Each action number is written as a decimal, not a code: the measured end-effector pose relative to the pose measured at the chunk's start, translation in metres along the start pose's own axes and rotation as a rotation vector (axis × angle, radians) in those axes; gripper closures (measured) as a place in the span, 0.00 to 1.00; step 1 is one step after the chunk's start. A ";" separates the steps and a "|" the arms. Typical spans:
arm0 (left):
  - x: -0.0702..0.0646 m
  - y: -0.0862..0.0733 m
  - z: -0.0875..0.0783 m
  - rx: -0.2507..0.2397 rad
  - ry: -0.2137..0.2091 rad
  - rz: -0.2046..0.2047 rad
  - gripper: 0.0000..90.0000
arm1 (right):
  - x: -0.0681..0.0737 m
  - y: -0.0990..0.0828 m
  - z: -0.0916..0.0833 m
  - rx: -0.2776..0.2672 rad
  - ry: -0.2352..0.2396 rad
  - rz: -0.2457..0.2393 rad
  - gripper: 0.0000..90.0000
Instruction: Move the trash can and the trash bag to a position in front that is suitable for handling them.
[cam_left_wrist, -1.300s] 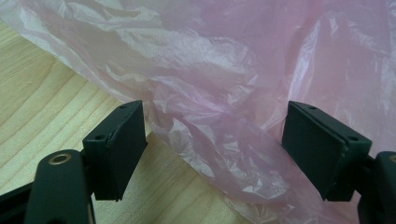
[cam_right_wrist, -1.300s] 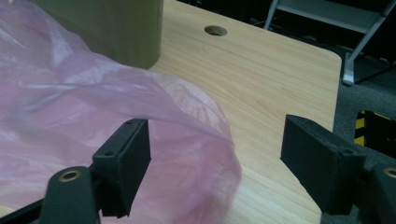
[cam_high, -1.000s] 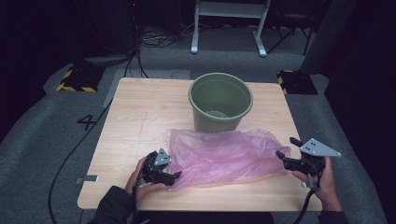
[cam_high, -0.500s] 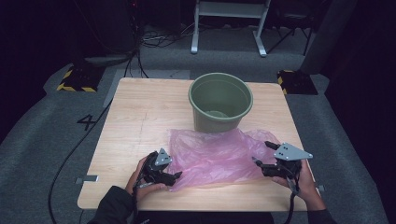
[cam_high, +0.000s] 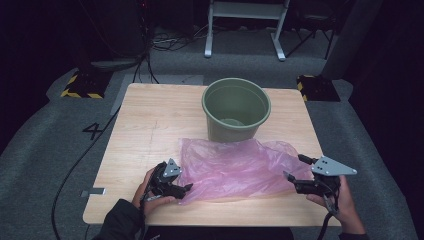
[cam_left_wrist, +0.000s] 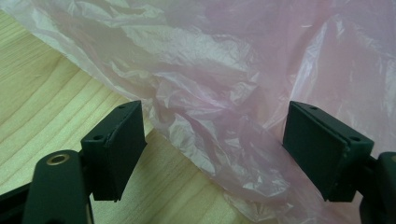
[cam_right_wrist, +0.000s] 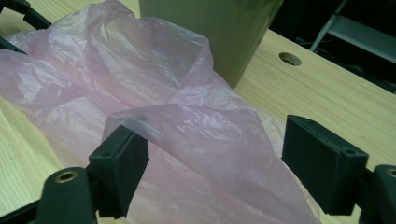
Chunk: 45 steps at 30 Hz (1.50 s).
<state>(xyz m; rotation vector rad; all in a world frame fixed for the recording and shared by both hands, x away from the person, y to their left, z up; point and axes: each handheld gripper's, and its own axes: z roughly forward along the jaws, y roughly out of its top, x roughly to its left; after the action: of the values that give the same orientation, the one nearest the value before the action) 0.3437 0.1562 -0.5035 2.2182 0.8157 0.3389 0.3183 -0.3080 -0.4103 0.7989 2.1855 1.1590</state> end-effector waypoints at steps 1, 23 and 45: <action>0.000 0.000 0.000 0.002 0.003 0.000 0.22 | 0.003 0.001 -0.002 -0.009 0.001 -0.003 0.25; 0.001 -0.003 -0.003 0.001 0.028 -0.025 0.22 | 0.020 -0.010 -0.022 0.052 0.082 -0.062 0.20; -0.011 0.002 0.002 -0.002 0.030 -0.024 0.23 | 0.020 -0.036 0.041 0.136 0.185 0.066 0.22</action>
<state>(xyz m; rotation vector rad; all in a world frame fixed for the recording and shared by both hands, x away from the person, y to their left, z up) 0.3375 0.1467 -0.5034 2.2043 0.8574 0.3621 0.3243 -0.2883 -0.4648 0.8564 2.4281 1.1669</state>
